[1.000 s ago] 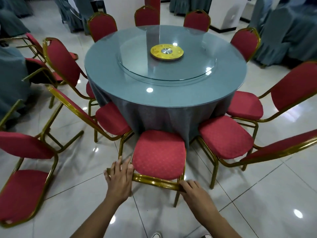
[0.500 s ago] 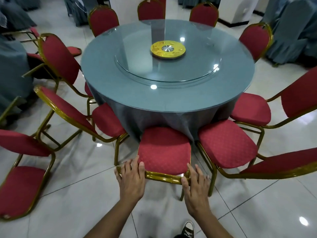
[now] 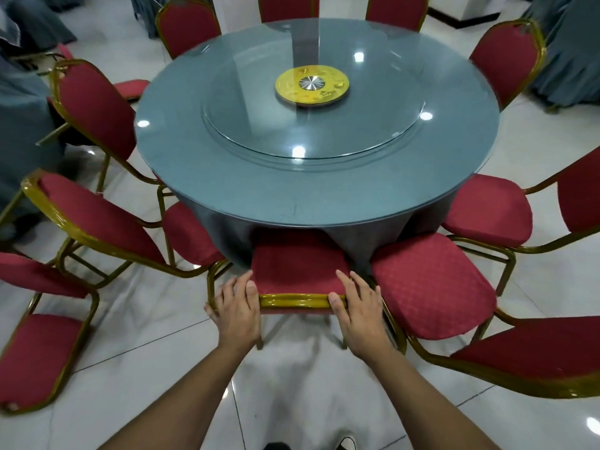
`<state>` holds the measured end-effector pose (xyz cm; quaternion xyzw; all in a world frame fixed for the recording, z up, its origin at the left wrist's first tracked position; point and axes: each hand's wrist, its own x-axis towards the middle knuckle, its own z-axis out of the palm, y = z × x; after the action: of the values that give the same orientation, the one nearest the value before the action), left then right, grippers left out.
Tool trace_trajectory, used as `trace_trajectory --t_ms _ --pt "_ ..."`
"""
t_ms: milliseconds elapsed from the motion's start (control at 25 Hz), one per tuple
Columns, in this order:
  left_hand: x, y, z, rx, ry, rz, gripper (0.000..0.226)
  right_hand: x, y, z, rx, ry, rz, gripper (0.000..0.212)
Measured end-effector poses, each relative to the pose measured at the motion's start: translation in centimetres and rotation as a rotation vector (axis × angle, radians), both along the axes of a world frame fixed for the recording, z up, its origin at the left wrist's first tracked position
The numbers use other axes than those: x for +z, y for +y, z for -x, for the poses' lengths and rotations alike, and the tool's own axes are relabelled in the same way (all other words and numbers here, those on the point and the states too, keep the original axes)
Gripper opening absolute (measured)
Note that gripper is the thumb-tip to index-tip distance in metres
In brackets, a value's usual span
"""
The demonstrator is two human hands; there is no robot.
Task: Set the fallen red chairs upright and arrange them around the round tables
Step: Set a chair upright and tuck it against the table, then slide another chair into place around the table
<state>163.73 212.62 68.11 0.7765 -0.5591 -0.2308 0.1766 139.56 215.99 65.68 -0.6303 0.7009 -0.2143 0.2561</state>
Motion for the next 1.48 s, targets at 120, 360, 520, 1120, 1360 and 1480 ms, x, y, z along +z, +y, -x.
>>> trace_trajectory --t_ms 120,360,520,1120,1360,1480 --pt "-0.4 -0.1 0.2 -0.013 0.015 0.044 0.047 -0.2 -0.2 0.1 -0.016 0.008 -0.002 0.070" --pt "0.8 0.0 -0.7 -0.164 -0.104 -0.111 0.034 1.2 -0.1 0.3 0.018 0.059 -0.105 0.069" --pt "2.5 -0.6 -0.7 -0.327 -0.236 -0.208 0.011 2.8 0.8 0.0 -0.033 0.071 -0.133 0.058" --pt "6.9 6.8 28.7 -0.793 0.004 0.205 0.025 6.6 11.4 24.3 -0.392 0.176 0.107 0.051" --pt "6.0 13.6 42.4 -0.848 -0.016 0.157 0.028 6.3 17.4 38.2 -0.423 0.130 0.161 0.051" --pt "5.2 15.8 48.4 -0.871 -0.018 0.118 0.032 6.3 18.8 43.6 -0.431 0.139 0.163 0.052"
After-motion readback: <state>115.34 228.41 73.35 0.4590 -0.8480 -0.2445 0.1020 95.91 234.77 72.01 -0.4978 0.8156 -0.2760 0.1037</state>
